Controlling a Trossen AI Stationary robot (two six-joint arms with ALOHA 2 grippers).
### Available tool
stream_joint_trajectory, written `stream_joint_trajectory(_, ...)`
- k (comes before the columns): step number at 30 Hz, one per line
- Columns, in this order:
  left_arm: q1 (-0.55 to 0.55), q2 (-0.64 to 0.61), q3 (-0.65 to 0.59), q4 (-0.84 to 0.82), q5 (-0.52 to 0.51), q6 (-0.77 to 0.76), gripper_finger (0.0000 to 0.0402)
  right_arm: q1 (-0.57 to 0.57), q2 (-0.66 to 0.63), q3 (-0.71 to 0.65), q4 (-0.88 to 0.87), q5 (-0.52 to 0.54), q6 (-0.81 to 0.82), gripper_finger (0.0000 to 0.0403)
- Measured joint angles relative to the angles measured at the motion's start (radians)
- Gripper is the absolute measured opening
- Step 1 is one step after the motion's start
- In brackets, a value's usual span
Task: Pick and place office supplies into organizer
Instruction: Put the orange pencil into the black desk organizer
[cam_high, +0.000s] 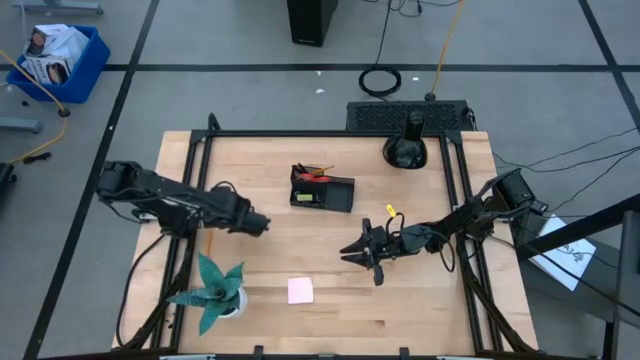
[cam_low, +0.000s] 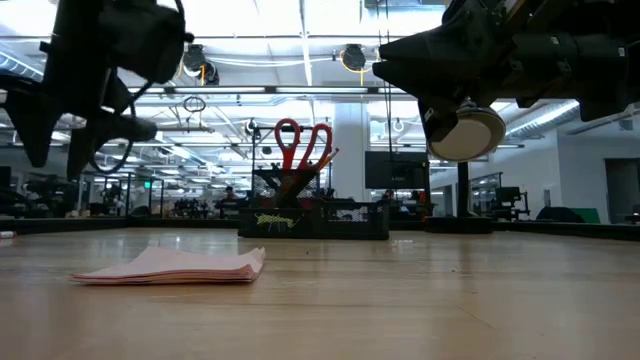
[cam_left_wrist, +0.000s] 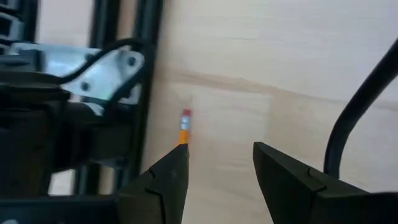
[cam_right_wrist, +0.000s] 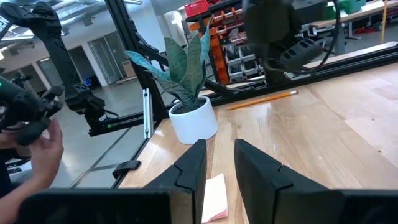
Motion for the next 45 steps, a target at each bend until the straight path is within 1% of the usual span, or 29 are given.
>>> stream_joint_trajectory(2,0.015,0.01,-0.012,-0.024,0.021,0.016,0.0184,0.0,0.0,0.0,0.0,0.0,0.0,0.0073)
stream_joint_trajectory(5,0.023,0.013,-0.011,-0.011,0.035,0.068,0.0184,0.0,0.0,0.0,0.0,0.0,0.0,0.0073)
stream_joint_trajectory(8,0.007,0.012,-0.007,0.056,0.032,0.144,0.0184,0.0,0.0,0.0,0.0,0.0,0.0,0.0073)
stream_joint_trajectory(10,-0.011,0.013,-0.007,0.038,0.024,0.08,0.0183,0.0,0.0,0.0,0.0,0.0,0.0,0.0073)
stream_joint_trajectory(12,-0.013,0.027,-0.013,0.008,0.04,0.024,0.017,0.0,0.0,0.0,0.0,0.0,0.0,0.0073)
stream_joint_trajectory(15,-0.006,0.072,-0.013,-0.023,0.061,-0.007,0.0123,0.0,0.0,0.0,0.0,0.0,0.0,0.0073)
stream_joint_trajectory(19,-0.005,0.172,-0.011,-0.016,0.091,0.02,0.0028,0.0,0.0,0.0,0.0,0.0,0.0,0.0073)
stream_joint_trajectory(20,-0.003,0.2,-0.005,-0.019,0.1,0.037,0.0015,0.0,0.0,0.0,-0.001,0.0,0.0,0.0073)
stream_joint_trajectory(22,0.004,0.249,0.003,-0.039,0.133,0.048,0.001,0.0,0.0,0.0,-0.002,0.0,0.0,0.0073)
stream_joint_trajectory(24,0.005,0.271,0.003,-0.082,0.156,0.024,0.0004,0.0,0.0,0.0,0.0,0.0,0.0,0.0073)
stream_joint_trajectory(26,0.005,0.279,0.002,-0.082,0.182,0.014,0.0003,0.0,0.0,0.0,-0.001,0.0,0.0,0.0073)
stream_joint_trajectory(31,-0.021,0.278,-0.001,-0.088,0.286,-0.044,0.0002,0.0,0.0,0.0,0.0,0.0,0.0,0.0073)
stream_joint_trajectory(36,-0.043,0.277,-0.004,-0.097,0.337,-0.084,0.0001,0.0,0.0,0.0,0.0,0.0,0.0,0.0073)
stream_joint_trajectory(41,-0.044,0.266,-0.005,-0.1,0.357,-0.144,0.0001,0.0,0.0,0.0,0.0,0.0,0.0,0.0073)
stream_joint_trajectory(45,-0.044,0.221,-0.008,-0.087,0.364,-0.2,0.0001,0.0,0.0,0.0,0.0,0.0,0.0,0.0073)
